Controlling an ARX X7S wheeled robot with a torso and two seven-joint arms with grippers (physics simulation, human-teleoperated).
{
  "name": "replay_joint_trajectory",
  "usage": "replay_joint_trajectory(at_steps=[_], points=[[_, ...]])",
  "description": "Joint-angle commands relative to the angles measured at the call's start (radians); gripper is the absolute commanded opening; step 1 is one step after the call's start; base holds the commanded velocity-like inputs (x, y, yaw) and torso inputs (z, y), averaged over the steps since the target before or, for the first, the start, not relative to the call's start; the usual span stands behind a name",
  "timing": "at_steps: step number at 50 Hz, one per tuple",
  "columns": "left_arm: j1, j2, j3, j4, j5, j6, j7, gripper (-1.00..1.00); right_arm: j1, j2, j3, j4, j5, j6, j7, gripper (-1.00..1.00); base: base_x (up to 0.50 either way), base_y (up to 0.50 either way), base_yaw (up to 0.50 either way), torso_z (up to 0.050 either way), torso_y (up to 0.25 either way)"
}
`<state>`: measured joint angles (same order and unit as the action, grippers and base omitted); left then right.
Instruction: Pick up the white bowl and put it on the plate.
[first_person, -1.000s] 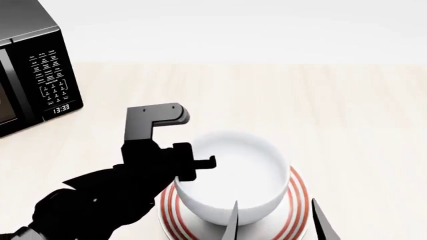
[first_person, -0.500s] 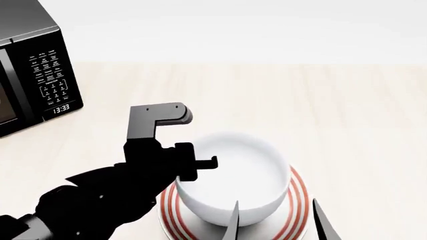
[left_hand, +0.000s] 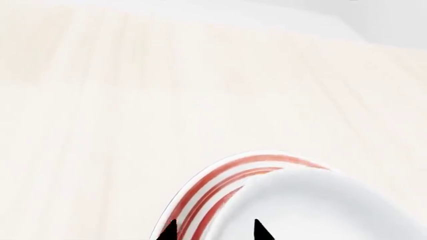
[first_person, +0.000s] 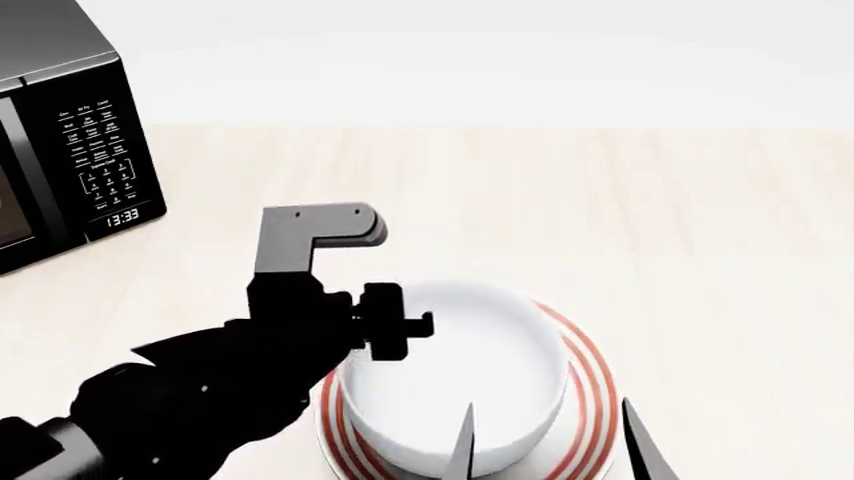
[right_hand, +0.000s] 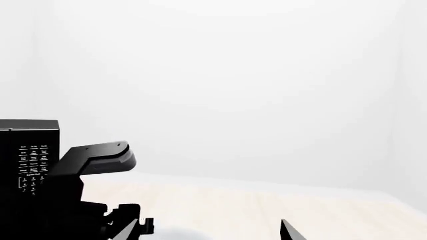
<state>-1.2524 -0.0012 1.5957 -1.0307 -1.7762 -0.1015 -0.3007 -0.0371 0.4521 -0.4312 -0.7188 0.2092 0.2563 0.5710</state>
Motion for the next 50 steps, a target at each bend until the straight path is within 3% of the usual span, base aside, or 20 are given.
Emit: replay_joint_trajectory(at_steps=[1,12,20,33,45,50], points=[[-0.013,0.001,-0.006,0.003,0.006,-0.003,0.011,1.00,0.000,0.002,-0.003,0.000,0.001,-0.002,0.001,1.00,0.00,0.00,0.00,0.000,0.000],[-0.017,0.001,-0.005,0.003,0.028,-0.004,0.019,1.00,0.003,0.002,-0.005,-0.002,0.004,-0.001,0.002,1.00,0.00,0.00,0.00,0.000,0.000],[-0.049,0.000,0.010,-0.002,0.118,0.101,-0.011,1.00,0.004,0.003,-0.003,-0.012,0.007,0.003,0.006,1.00,0.00,0.00,0.00,0.000,0.000],[-0.079,-0.292,0.097,0.540,0.357,0.300,-0.350,1.00,0.005,0.022,0.030,-0.052,0.019,0.022,0.025,1.00,0.00,0.00,0.00,0.000,0.000],[-0.085,-0.450,0.167,0.808,0.596,0.393,-0.576,1.00,0.007,0.036,0.054,-0.090,0.025,0.039,0.040,1.00,0.00,0.00,0.00,0.000,0.000],[-0.055,-0.489,0.171,0.869,0.607,0.415,-0.604,1.00,0.008,0.040,0.060,-0.098,0.028,0.043,0.044,1.00,0.00,0.00,0.00,0.000,0.000]])
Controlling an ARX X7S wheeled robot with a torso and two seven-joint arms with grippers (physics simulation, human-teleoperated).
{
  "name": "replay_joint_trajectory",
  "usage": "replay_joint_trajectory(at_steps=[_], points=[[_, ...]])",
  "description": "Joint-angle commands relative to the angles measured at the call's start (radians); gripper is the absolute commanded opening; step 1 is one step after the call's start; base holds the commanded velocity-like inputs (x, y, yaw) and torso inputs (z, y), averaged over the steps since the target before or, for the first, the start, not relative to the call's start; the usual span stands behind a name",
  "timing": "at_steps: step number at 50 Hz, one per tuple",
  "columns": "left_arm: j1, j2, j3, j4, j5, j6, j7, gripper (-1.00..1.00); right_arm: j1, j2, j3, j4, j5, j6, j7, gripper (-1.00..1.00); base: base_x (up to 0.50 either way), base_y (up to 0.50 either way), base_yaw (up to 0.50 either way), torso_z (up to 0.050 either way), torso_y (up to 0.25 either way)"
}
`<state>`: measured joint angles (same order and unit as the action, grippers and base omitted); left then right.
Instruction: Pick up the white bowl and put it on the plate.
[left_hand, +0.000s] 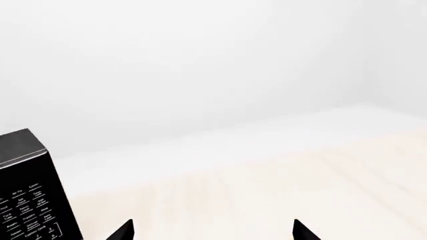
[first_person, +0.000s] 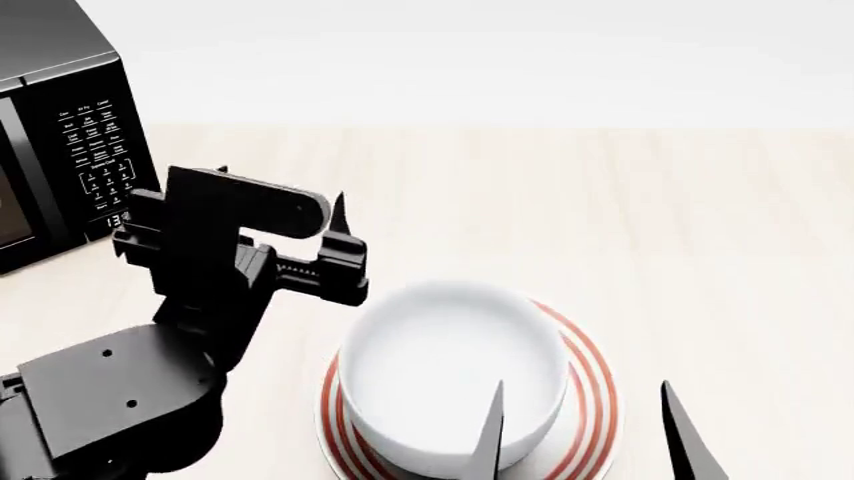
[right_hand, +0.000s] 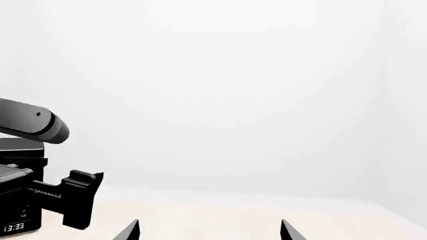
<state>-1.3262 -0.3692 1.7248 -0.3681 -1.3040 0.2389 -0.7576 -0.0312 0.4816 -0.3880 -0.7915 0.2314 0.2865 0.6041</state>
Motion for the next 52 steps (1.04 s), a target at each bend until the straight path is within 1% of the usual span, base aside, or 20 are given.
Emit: replay_joint_trajectory(at_steps=[1,5,6,7,9,13,21,29,31,32,35,42,47,52], points=[[0.020,-0.125,0.044,0.212,0.141,0.076,-0.154,1.00,0.002,0.011,0.016,-0.026,0.004,0.013,0.012,1.00,0.00,0.00,0.00,0.000,0.000],[0.031,-0.160,0.055,0.260,0.191,0.090,-0.209,1.00,0.000,0.014,0.020,-0.034,0.005,0.016,0.016,1.00,0.00,0.00,0.00,0.000,0.000],[0.040,-0.168,0.048,0.270,0.173,0.098,-0.202,1.00,0.000,0.016,0.021,-0.036,0.005,0.017,0.017,1.00,0.00,0.00,0.00,0.000,0.000],[0.055,-0.189,0.042,0.296,0.179,0.121,-0.223,1.00,0.000,0.017,0.025,-0.041,0.008,0.020,0.019,1.00,0.00,0.00,0.00,0.000,0.000],[0.070,-0.205,0.038,0.320,0.171,0.134,-0.229,1.00,0.001,0.019,0.027,-0.045,0.010,0.024,0.020,1.00,0.00,0.00,0.00,0.000,0.000],[0.093,-0.237,0.045,0.361,0.211,0.151,-0.281,1.00,0.001,0.021,0.030,-0.047,0.011,0.025,0.021,1.00,0.00,0.00,0.00,0.000,0.000],[0.132,-0.292,0.074,0.449,0.361,0.164,-0.412,1.00,0.003,0.026,0.033,-0.062,0.010,0.035,0.027,1.00,0.00,0.00,0.00,0.000,0.000],[0.180,-0.344,0.085,0.531,0.444,0.186,-0.500,1.00,0.007,0.031,0.040,-0.080,0.015,0.046,0.033,1.00,0.00,0.00,0.00,0.000,0.000],[0.198,-0.370,0.096,0.563,0.489,0.187,-0.534,1.00,0.007,0.034,0.045,-0.094,0.021,0.052,0.036,1.00,0.00,0.00,0.00,0.000,0.000],[0.199,-0.373,0.097,0.567,0.497,0.184,-0.540,1.00,0.008,0.034,0.045,-0.095,0.023,0.053,0.036,1.00,0.00,0.00,0.00,0.000,0.000],[0.222,-0.411,0.113,0.633,0.589,0.164,-0.618,1.00,0.006,0.036,0.045,-0.097,0.021,0.053,0.038,1.00,0.00,0.00,0.00,0.000,0.000],[0.243,-0.455,0.128,0.735,0.676,0.124,-0.698,1.00,0.005,0.036,0.041,-0.102,0.019,0.055,0.041,1.00,0.00,0.00,0.00,0.000,0.000],[0.272,-0.479,0.144,0.809,0.760,0.068,-0.764,1.00,-0.001,0.037,0.037,-0.112,0.021,0.054,0.042,1.00,0.00,0.00,0.00,0.000,0.000],[0.316,-0.513,0.119,0.888,0.827,0.004,-0.806,1.00,0.000,0.042,0.033,-0.148,0.023,0.071,0.048,1.00,0.00,0.00,0.00,0.000,0.000]])
